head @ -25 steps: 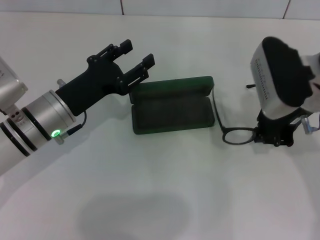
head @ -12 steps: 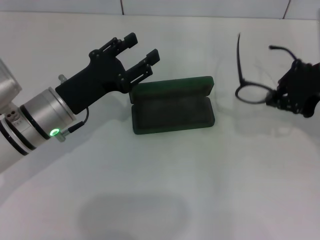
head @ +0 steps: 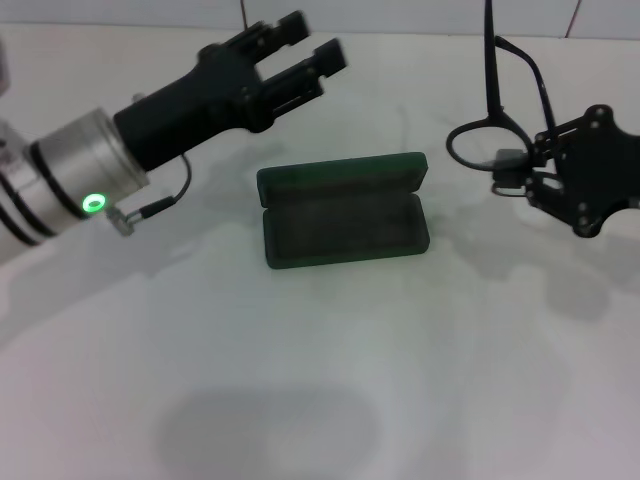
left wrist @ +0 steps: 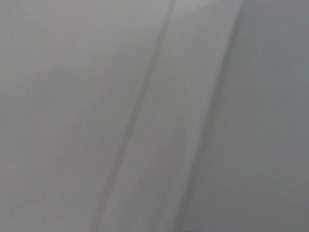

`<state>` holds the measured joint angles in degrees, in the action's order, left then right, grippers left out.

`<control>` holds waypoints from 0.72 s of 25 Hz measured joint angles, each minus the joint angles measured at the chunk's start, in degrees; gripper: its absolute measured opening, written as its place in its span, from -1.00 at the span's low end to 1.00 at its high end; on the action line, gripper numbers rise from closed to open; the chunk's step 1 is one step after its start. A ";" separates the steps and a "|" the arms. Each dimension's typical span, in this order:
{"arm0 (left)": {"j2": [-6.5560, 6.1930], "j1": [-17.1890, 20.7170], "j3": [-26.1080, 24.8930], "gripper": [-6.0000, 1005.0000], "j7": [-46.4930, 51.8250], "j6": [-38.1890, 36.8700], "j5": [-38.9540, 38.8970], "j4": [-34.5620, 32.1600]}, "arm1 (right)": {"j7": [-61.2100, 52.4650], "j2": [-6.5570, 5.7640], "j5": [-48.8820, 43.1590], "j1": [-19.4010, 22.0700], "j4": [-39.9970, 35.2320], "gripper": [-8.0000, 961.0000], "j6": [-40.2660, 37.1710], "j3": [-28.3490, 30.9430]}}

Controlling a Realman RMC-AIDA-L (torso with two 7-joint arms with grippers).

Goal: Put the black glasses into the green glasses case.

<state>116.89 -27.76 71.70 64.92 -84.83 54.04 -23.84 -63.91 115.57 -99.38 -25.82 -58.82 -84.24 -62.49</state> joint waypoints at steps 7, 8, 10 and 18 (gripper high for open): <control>-2.15 -6.24 -0.04 0.43 10.40 -2.88 7.84 -0.17 | 15.74 0.18 8.96 -2.68 13.51 -0.78 0.40 -0.50; -2.20 -6.94 -0.06 0.43 10.92 -3.60 8.31 -0.19 | 16.85 0.20 9.11 -3.09 14.41 -0.78 0.48 -0.56; -2.26 -7.93 -0.10 0.43 11.44 -4.95 8.70 -0.24 | 19.07 0.31 9.22 -3.90 16.25 -0.78 1.00 -0.64; -2.37 -9.77 -0.15 0.43 12.62 -8.23 9.20 -0.87 | 25.13 0.58 9.93 -8.24 22.92 -0.78 4.99 -2.40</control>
<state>114.52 -37.53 71.55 77.54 -93.06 63.24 -24.71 -38.78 116.16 -89.44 -34.06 -35.90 -79.25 -64.89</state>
